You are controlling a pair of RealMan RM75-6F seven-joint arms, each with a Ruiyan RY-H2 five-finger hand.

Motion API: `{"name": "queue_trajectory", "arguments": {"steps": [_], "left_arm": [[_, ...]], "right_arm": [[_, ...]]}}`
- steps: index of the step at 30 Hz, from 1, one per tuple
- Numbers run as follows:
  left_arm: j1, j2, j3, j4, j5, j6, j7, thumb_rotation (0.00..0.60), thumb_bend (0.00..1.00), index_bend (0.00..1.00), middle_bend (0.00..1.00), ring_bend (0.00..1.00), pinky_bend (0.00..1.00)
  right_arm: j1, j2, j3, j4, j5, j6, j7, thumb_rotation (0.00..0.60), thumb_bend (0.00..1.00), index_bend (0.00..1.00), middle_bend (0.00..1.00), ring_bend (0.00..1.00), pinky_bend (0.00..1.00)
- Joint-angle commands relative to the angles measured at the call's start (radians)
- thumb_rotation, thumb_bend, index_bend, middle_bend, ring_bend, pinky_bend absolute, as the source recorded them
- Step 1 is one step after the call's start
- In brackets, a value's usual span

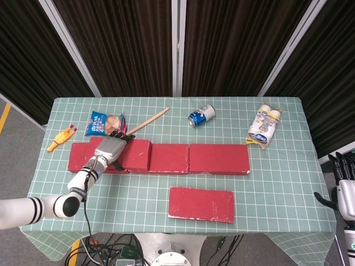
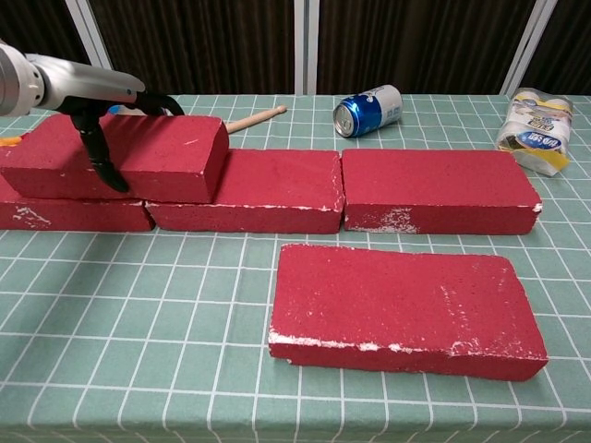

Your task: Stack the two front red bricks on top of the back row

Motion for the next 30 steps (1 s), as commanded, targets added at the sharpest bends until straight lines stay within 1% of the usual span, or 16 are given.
{"name": "queue_trajectory", "arguments": {"steps": [1, 16, 30], "left_arm": [[-0.003, -0.001, 0.002, 0.0, -0.006, 0.001, -0.001, 0.6, 0.07, 0.04, 0.2, 0.07, 0.0], [-0.016, -0.023, 0.011, 0.024, -0.026, -0.004, -0.019, 0.6, 0.06, 0.04, 0.2, 0.07, 0.0], [-0.028, -0.016, 0.013, 0.004, -0.038, 0.013, -0.014, 0.6, 0.06, 0.04, 0.2, 0.07, 0.0]], "right_arm": [[0.001, -0.001, -0.001, 0.001, 0.0, -0.002, 0.0, 0.6, 0.07, 0.0, 0.0, 0.0, 0.0], [0.001, -0.001, 0.0, 0.006, 0.004, -0.005, 0.004, 0.6, 0.07, 0.0, 0.0, 0.0, 0.0], [0.002, 0.0, -0.001, 0.005, 0.002, -0.006, 0.003, 0.6, 0.07, 0.0, 0.0, 0.0, 0.0]]}}
